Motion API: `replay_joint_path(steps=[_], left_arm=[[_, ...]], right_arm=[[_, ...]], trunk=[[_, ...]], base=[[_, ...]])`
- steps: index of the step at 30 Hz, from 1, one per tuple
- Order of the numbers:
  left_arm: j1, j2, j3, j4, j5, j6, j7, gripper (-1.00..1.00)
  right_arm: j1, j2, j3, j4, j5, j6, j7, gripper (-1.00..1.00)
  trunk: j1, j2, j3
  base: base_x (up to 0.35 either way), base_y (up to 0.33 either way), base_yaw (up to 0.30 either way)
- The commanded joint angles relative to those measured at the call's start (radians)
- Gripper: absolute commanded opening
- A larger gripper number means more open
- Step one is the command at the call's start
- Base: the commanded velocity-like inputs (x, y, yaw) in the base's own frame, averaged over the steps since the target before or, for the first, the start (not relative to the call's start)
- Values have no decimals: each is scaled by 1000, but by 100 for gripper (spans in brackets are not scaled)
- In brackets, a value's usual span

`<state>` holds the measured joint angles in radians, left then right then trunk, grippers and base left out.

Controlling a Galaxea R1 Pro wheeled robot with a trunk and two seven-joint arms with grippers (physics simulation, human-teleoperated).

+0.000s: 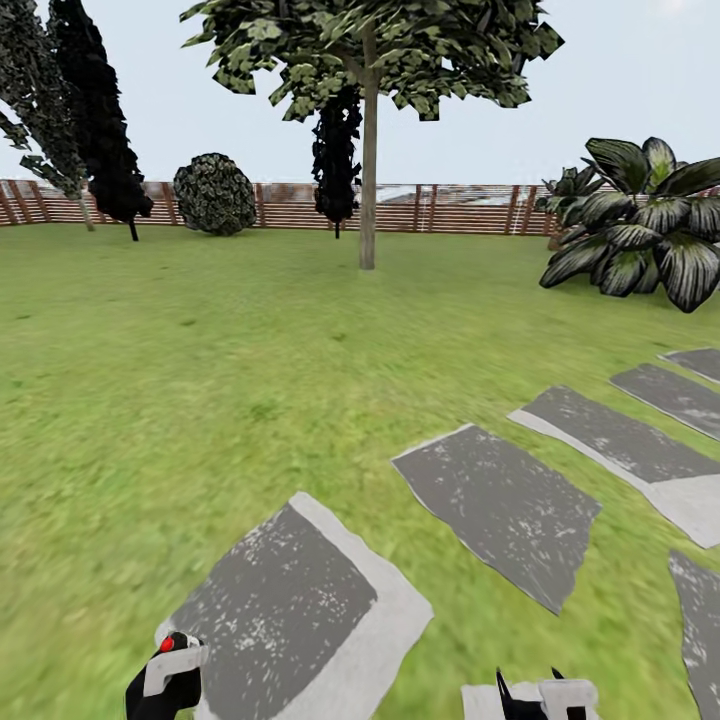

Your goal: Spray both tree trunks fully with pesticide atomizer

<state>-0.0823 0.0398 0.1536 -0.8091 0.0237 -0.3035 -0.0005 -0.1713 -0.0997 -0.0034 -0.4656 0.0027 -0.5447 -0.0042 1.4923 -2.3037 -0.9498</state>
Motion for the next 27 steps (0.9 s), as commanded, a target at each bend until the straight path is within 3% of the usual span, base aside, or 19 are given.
replay_joint_path(steps=[1, 27], left_arm=[[0, 0, 0, 1, 2, -3, 0, -100], [-1, 0, 0, 1, 2, -3, 0, -100]], right_arm=[[-1, 0, 0, 1, 0, -3, 0, 100], [-1, 0, -1, 1, 0, -3, 0, 100]], trunk=[[0, 0, -1], [0, 0, -1]], base=[[338, 0, 0], [338, 0, 0]])
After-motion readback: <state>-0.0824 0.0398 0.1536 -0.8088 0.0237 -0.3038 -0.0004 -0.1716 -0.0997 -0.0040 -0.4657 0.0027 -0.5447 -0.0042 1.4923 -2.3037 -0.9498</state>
